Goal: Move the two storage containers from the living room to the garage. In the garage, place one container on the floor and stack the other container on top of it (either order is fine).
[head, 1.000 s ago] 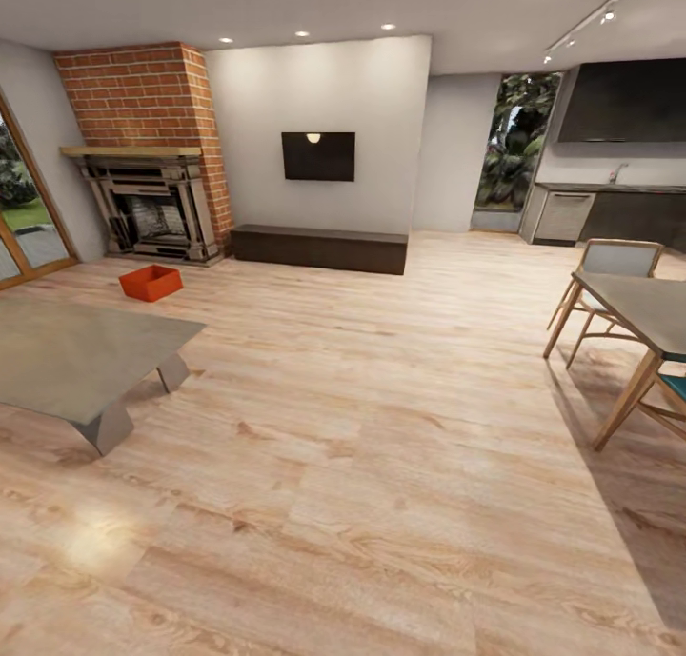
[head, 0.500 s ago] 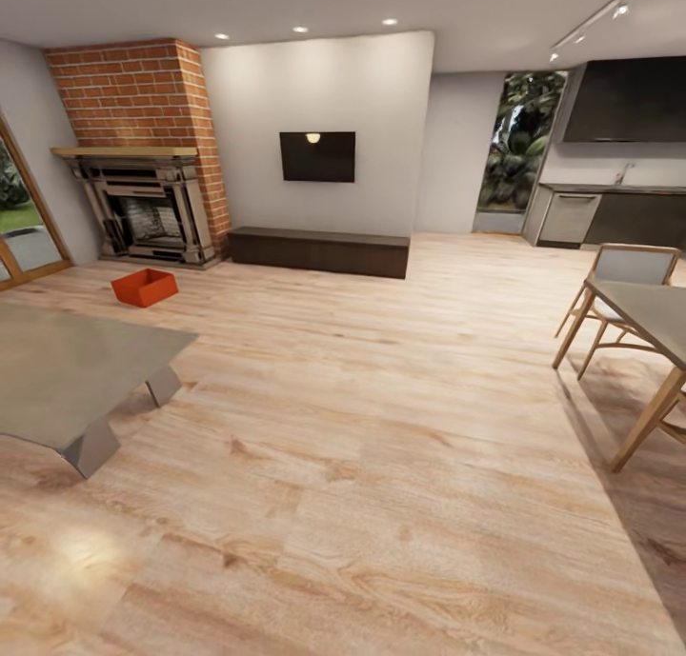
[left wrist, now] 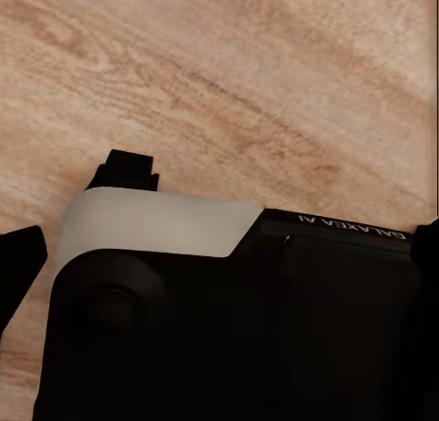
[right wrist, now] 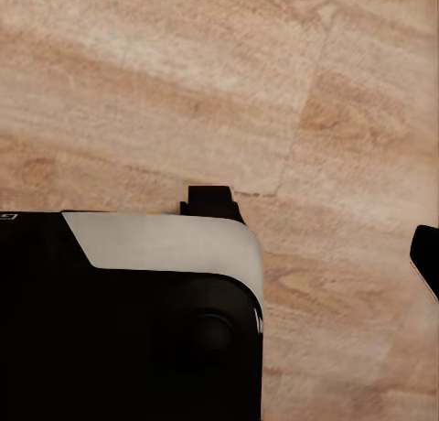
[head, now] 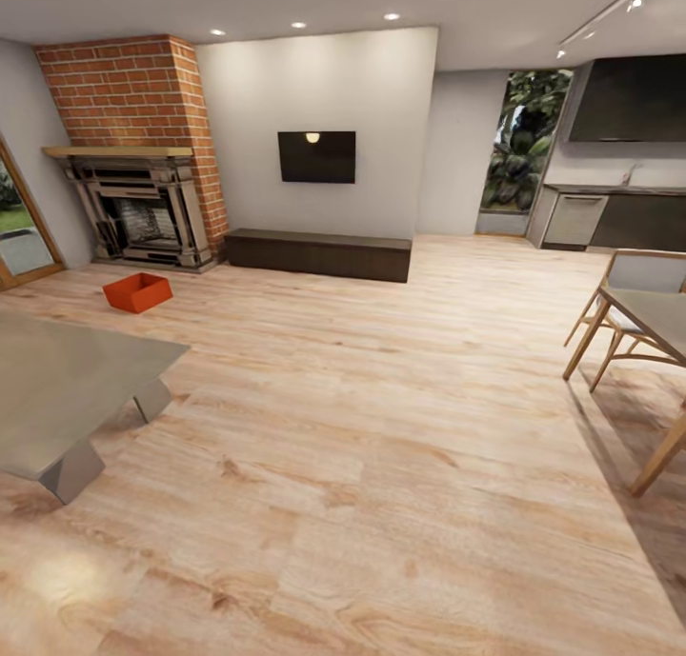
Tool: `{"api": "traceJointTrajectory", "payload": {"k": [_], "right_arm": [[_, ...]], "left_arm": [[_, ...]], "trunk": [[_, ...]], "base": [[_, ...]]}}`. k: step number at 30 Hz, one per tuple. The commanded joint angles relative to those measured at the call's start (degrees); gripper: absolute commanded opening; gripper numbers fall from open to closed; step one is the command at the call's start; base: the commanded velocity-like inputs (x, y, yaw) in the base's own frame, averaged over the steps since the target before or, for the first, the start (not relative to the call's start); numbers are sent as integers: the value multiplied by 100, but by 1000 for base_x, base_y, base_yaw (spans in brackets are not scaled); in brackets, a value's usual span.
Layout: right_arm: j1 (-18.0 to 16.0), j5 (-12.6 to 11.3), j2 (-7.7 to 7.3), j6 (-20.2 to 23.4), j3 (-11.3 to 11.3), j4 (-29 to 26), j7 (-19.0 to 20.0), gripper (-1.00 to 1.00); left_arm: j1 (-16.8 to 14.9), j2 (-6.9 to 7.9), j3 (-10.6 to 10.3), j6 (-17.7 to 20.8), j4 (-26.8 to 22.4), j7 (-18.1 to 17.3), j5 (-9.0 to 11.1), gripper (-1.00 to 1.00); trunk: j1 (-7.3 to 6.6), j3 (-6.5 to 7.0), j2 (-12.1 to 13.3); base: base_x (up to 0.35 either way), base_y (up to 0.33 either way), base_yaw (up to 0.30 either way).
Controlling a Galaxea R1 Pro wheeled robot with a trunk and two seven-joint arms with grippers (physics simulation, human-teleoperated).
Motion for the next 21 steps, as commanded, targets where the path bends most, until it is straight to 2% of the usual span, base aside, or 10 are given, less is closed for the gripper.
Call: {"api": "traceJointTrajectory", "payload": {"k": [1,21], "right_arm": [[-6,-48,5,-29,44,18,-3,100],[-6,-48,8,-29,48,18,-3,100]], "left_arm": [[-2,1,2,25,-3,-13,44,100],[-3,2,2,25,-3,-14,44,100]], "trunk": [[3,-5,-2],[3,-5,-2]], "base": [[322,0,0],[322,0,0]]}}
